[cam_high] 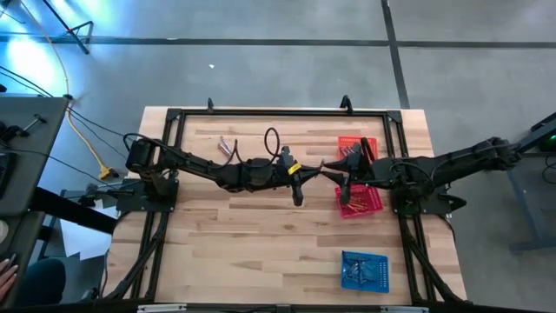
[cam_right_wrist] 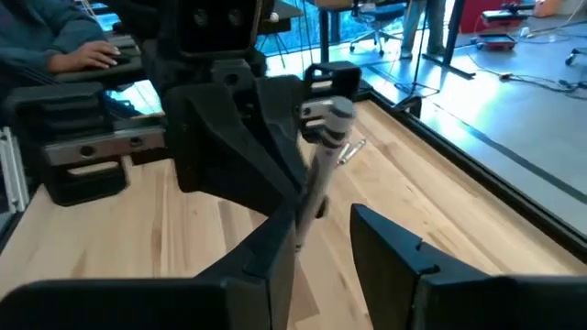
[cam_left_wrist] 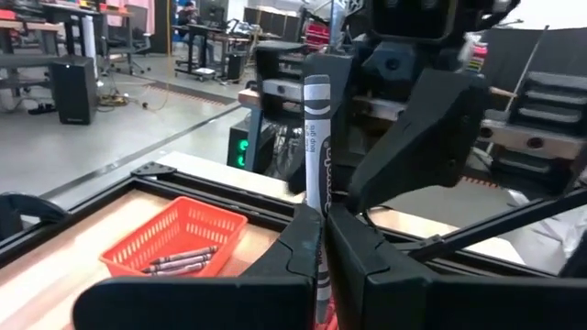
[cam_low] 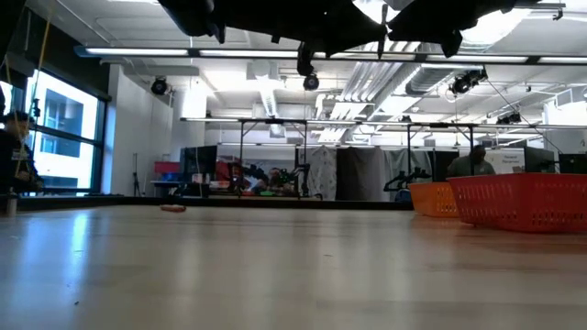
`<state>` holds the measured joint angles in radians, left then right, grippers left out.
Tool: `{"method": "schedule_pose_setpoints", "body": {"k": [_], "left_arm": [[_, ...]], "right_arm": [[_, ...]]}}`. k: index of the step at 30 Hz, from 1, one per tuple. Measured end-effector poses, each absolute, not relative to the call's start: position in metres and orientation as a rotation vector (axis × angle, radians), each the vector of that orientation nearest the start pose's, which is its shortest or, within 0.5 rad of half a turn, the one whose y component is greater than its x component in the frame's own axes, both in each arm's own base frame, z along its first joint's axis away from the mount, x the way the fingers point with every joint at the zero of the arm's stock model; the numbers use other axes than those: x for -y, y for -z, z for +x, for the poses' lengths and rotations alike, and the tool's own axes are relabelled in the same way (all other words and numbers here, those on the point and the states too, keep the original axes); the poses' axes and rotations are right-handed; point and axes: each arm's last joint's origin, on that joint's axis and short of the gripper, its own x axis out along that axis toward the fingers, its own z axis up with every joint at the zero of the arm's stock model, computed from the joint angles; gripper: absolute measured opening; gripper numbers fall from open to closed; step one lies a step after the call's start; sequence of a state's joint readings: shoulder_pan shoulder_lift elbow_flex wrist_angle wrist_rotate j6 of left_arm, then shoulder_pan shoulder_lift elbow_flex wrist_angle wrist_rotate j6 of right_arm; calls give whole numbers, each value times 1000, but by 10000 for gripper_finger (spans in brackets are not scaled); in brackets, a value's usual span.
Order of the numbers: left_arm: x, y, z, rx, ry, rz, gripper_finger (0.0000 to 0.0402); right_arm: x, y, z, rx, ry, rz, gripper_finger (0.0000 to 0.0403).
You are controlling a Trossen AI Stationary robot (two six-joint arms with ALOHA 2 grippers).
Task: Sort crayons
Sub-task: Put the gray crayon into the orange bin
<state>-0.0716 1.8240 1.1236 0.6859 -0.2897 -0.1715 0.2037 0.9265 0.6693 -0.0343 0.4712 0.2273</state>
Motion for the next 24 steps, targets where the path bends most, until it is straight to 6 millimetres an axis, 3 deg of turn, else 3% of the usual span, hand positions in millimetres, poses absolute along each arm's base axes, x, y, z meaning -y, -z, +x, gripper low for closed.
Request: {"method": "schedule_pose_setpoints", "body": {"k": [18,21,24], "left_arm": [[25,-245,407,-2,-207,-166,3],[25,-245,407,-2,-208,-166,3],[25,-245,407,-2,-209,-166,3]], "right_arm": [[-22,-288,213,-178,233,121,100],[-22,-288,213,-176,232,123,80],[-22,-288,213,-173,230,124,33]]}}
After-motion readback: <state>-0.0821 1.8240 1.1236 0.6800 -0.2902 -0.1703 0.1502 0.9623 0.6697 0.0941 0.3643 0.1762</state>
